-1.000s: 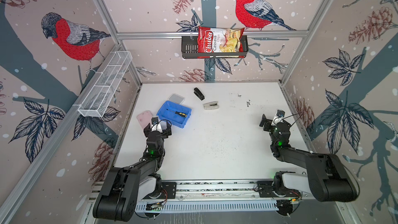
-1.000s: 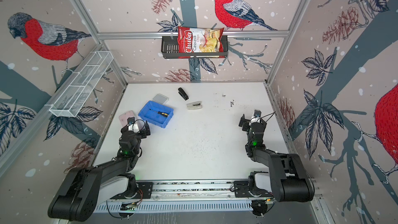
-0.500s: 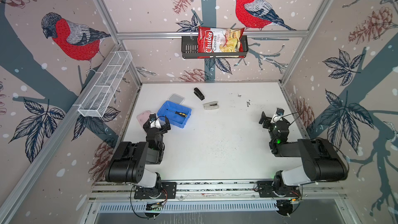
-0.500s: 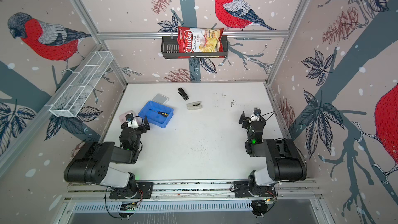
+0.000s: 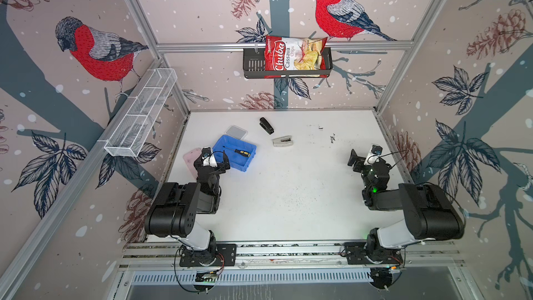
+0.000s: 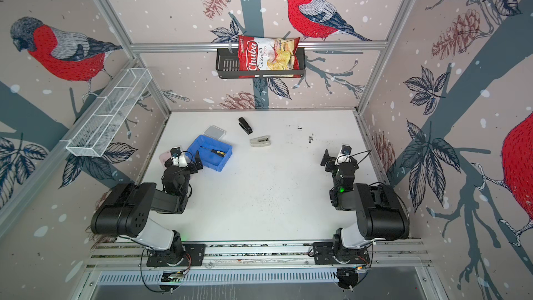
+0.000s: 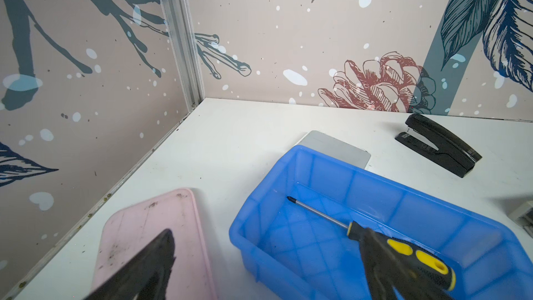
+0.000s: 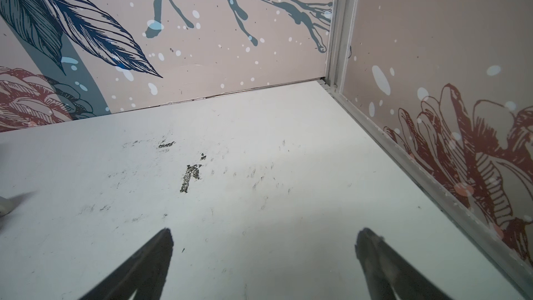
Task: Put the screwdriver in the bin
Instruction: Reset both arms
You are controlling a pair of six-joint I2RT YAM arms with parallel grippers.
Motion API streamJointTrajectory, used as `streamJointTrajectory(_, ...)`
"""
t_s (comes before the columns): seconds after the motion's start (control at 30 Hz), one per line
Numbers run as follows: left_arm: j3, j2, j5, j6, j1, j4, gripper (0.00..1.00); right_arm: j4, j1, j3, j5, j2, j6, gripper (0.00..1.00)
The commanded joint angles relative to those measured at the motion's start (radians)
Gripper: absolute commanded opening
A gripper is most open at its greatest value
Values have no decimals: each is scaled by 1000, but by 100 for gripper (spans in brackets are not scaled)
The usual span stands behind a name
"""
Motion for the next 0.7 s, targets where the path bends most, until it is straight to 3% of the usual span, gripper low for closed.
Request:
streamJointTrajectory(0.0, 2, -1, 7, 4, 0, 17, 98, 22, -1, 4, -10, -1, 14, 100)
streamJointTrajectory(0.67, 16, 5, 0, 20, -15, -3, 98, 23, -1, 2, -10, -3, 12, 99)
